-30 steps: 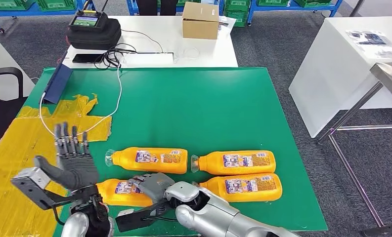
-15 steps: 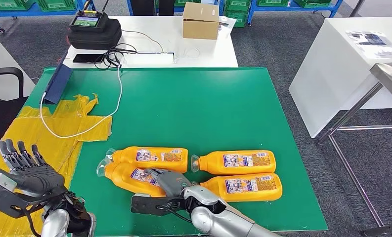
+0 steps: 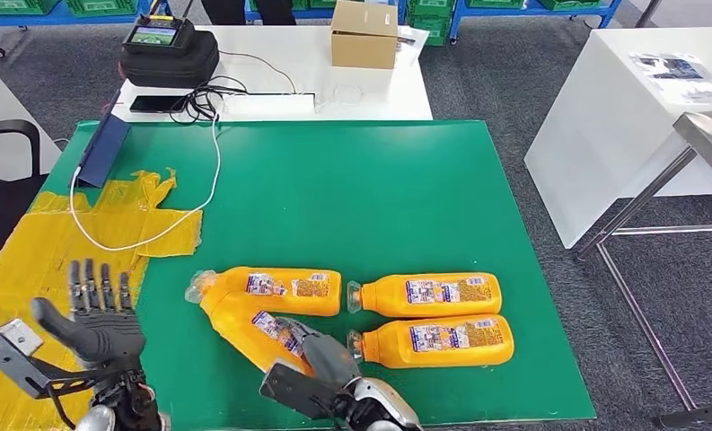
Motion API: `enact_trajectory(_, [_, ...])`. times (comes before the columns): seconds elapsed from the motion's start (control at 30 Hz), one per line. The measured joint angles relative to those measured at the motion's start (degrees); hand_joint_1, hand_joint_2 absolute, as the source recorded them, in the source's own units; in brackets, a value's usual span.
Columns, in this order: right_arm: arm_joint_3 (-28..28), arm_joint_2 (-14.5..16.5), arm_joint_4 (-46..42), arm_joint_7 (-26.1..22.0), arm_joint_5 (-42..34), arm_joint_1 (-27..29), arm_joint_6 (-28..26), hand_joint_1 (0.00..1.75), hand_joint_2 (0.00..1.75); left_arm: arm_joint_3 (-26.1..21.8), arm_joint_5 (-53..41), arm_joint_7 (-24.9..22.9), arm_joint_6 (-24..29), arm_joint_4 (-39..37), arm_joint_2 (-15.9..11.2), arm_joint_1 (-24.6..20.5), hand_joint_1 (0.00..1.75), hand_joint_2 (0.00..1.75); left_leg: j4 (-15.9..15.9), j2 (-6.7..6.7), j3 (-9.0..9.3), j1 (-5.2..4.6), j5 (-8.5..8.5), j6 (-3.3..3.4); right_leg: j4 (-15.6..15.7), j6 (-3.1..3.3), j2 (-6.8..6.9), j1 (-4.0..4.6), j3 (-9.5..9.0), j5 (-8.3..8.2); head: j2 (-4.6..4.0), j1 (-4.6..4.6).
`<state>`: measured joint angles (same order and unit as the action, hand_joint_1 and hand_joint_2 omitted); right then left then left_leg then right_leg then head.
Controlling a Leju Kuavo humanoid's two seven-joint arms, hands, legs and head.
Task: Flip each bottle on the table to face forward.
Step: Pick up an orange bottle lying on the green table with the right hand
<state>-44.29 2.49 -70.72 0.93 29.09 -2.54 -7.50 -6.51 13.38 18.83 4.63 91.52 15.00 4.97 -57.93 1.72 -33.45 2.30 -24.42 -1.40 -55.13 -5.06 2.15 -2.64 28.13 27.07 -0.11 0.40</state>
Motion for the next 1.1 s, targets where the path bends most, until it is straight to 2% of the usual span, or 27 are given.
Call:
enact_trajectory(0.17, [2.1, -0.5, -10.5, -2.7, -0.4, 5.1, 0.2, 1.75, 1.75, 3.2, 5.7, -3.8, -26.1, -0.5, -2.2, 3.3, 0.00, 1.75, 0.0, 0.03, -0.17, -0.01, 0.01, -0.03, 0.0, 0.08, 0.00, -0.01, 0.54, -0.06, 0.00, 0.02])
enact_trajectory(0.2, [2.3, -0.6, -11.6, -3.4, -0.3, 5.5, 0.7, 1.75, 1.75, 4.4, 6.1, -3.8, -29.2, -0.8, -2.7, 3.6, 0.00, 1.75, 0.0, 0.04, -0.20, -0.01, -0.01, -0.03, 0.0, 0.09, -0.01, -0.01, 0.69, -0.06, 0.00, 0.01])
enact_trajectory(0.27, [2.6, -0.8, -12.6, -4.6, -0.1, 6.1, 1.3, 1.75, 1.75, 6.4, 5.9, -3.3, -32.2, -1.6, -3.7, 3.8, 0.00, 1.75, 0.0, 0.06, -0.26, -0.01, -0.01, -0.04, 0.0, 0.09, -0.02, 0.00, 0.80, -0.06, 0.00, 0.01])
enact_trajectory(0.5, [2.6, -1.3, -13.2, -5.9, 1.0, 7.0, 2.3, 1.75, 1.75, 10.3, 5.2, -1.9, -32.6, -2.4, -5.8, 3.4, 0.00, 1.75, 0.0, 0.01, -0.28, 0.00, 0.06, -0.05, 0.0, 0.08, 0.00, 0.02, 0.78, -0.08, 0.00, 0.01])
enact_trajectory(0.87, [2.6, -1.3, -12.6, -5.4, 1.5, 7.0, 3.2, 1.75, 1.75, 12.8, 2.9, -0.6, -31.9, -2.6, -7.5, 2.7, 0.00, 1.75, 0.0, 0.01, -0.38, 0.00, 0.09, -0.06, 0.0, 0.08, 0.00, 0.02, 0.44, -0.10, 0.00, -0.01])
enact_trajectory(1.1, [1.8, -1.3, -11.4, -4.7, 7.0, 6.1, 3.6, 1.75, 1.75, 14.2, -3.9, -0.3, -27.6, -2.8, -8.1, 2.3, 0.00, 1.75, 0.0, 0.00, -0.39, 0.00, 0.10, -0.05, 0.0, 0.08, 0.01, 0.02, 0.45, -0.10, 0.00, -0.01])
